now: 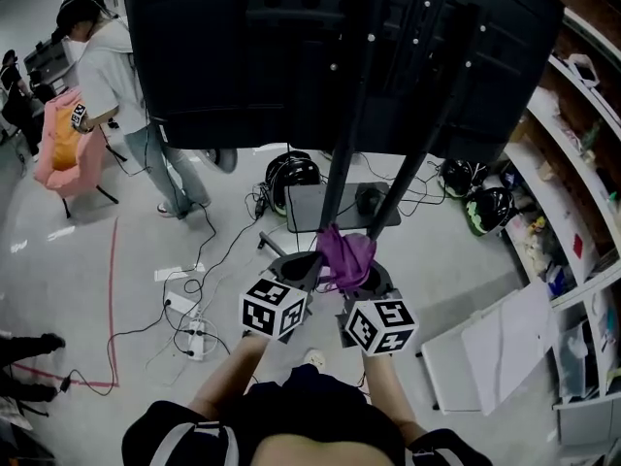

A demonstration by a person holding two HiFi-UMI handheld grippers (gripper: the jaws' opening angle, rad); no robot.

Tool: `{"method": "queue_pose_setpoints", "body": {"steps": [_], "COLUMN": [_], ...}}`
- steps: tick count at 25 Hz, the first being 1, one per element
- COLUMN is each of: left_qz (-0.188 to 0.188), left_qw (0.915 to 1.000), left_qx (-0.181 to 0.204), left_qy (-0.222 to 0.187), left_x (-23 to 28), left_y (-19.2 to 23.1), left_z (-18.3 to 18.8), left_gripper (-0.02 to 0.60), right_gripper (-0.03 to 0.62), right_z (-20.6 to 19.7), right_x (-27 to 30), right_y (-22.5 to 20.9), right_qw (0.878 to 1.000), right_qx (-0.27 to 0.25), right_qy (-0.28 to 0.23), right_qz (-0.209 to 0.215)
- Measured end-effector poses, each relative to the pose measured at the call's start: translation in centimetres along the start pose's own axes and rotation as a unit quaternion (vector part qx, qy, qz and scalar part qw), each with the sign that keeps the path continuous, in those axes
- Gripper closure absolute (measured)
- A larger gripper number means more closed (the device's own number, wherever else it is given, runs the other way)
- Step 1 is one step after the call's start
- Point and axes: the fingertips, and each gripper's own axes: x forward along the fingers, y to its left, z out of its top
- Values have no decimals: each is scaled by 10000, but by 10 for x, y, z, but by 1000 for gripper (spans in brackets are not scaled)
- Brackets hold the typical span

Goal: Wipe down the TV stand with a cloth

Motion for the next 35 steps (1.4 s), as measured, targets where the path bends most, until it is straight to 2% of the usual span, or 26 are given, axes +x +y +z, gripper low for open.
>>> {"method": "queue_pose_setpoints", "body": {"steps": [6,12,16,21,26,30,35], "left_qz": [184,290,362,584,890,1335,1600], "left_qw": [9998,9992,9987,9939,9811,9635,9478], "left_qx": [51,281,224,662,1268,1719,2029], "left_qy": [43,51,-278,-658,-1162,-1560,-1867], "left_x": [41,66,61,37,12,-17,-43], "left_y": [20,39,61,93,117,138,159], "left_z": [24,58,106,180,272,339,408], "left_gripper": [575,575,575,575,575,575,575], "right_gripper": [530,530,530,530,530,530,530], "right_z": [23,61,103,172,259,318,374], "right_x": [35,78,108,142,168,188,209], "right_y": [-31,-31,-20,16,57,93,129], "right_qw": [9996,9959,9910,9795,9627,9462,9308], "right_qx": [-76,-234,-237,-507,-1012,-1144,-1421], "right_qy": [-64,-218,-508,-914,-1474,-1817,-2084], "right_qz": [278,844,1219,1721,2032,2420,2646]}}
